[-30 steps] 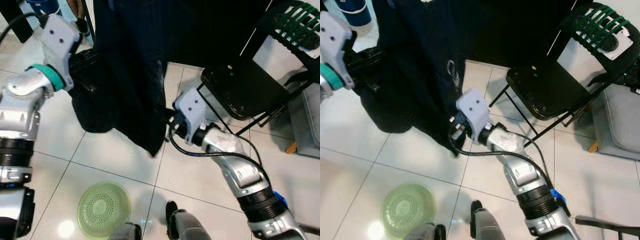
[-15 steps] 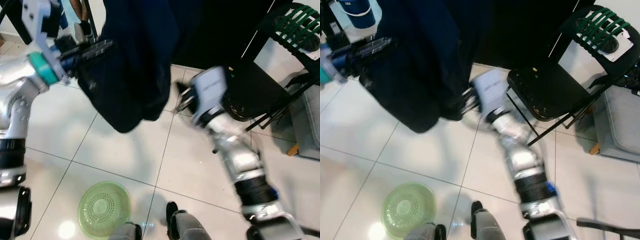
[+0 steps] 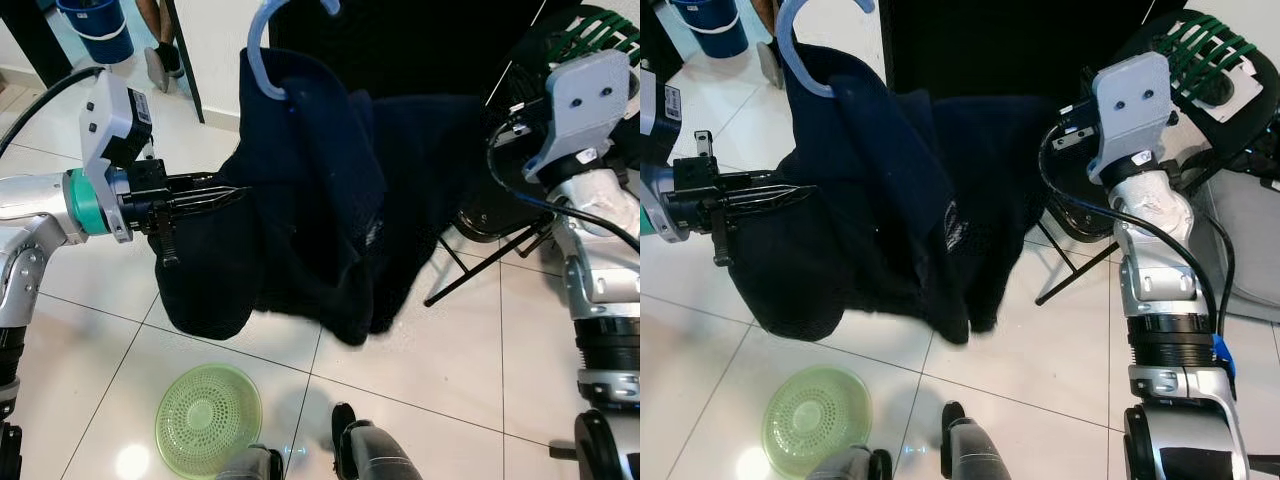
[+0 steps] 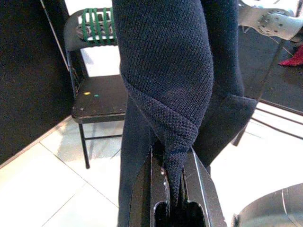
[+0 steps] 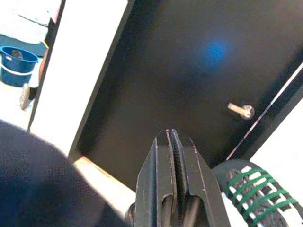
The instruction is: Hang hanger
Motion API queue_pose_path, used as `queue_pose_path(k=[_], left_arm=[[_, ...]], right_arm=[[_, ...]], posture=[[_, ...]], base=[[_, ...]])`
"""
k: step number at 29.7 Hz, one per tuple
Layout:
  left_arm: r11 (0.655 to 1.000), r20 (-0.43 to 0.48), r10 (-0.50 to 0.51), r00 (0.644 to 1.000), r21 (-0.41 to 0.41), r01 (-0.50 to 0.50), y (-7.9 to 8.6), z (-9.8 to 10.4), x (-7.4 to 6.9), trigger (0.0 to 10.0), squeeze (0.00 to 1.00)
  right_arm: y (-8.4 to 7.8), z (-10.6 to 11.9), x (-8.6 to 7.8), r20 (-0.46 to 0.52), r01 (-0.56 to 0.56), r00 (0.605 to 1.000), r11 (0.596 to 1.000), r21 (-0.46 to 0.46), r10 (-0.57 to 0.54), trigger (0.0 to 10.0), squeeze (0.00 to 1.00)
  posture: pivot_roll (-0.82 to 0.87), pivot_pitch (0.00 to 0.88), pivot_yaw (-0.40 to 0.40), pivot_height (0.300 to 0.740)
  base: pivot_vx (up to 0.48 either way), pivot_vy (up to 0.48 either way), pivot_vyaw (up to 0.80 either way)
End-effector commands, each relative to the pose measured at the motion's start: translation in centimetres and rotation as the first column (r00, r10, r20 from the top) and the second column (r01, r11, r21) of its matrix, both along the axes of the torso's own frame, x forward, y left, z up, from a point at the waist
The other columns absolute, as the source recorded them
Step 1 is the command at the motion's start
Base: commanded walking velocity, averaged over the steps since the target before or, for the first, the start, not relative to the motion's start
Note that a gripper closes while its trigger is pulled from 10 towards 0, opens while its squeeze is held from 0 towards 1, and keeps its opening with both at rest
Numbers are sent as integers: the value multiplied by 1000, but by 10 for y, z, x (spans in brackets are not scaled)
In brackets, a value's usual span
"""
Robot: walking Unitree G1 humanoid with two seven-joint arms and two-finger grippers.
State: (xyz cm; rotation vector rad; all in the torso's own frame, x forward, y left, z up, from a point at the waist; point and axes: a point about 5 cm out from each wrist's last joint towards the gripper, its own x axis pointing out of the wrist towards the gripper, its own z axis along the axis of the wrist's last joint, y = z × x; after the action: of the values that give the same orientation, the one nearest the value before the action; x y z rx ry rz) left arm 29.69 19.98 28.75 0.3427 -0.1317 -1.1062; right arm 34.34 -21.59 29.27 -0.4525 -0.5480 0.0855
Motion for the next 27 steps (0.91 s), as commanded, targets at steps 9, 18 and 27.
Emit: queue_pose_path(k=[9, 18, 27], left_arm=[[999, 10, -21, 1000, 35, 21, 2, 6, -2, 10000, 0], [1000, 58, 1, 998, 25, -2, -10, 4, 4, 10000, 0], [902, -59, 388, 920, -179, -392, -36, -56, 11, 10000, 0]], right_arm=[[5, 29, -27, 46, -266, 962, 961, -69, 270, 10000, 0], [16, 17, -21, 15, -332, 943, 942, 48, 331, 10000, 0], [-1, -116, -26, -292, 172, 955, 909, 380, -58, 10000, 0]], posture=[[-24, 116, 52, 740], [-27, 105, 50, 740], [-48, 103, 79, 740]], base=[[0, 0, 0], [0, 0, 0], [0, 0, 0]])
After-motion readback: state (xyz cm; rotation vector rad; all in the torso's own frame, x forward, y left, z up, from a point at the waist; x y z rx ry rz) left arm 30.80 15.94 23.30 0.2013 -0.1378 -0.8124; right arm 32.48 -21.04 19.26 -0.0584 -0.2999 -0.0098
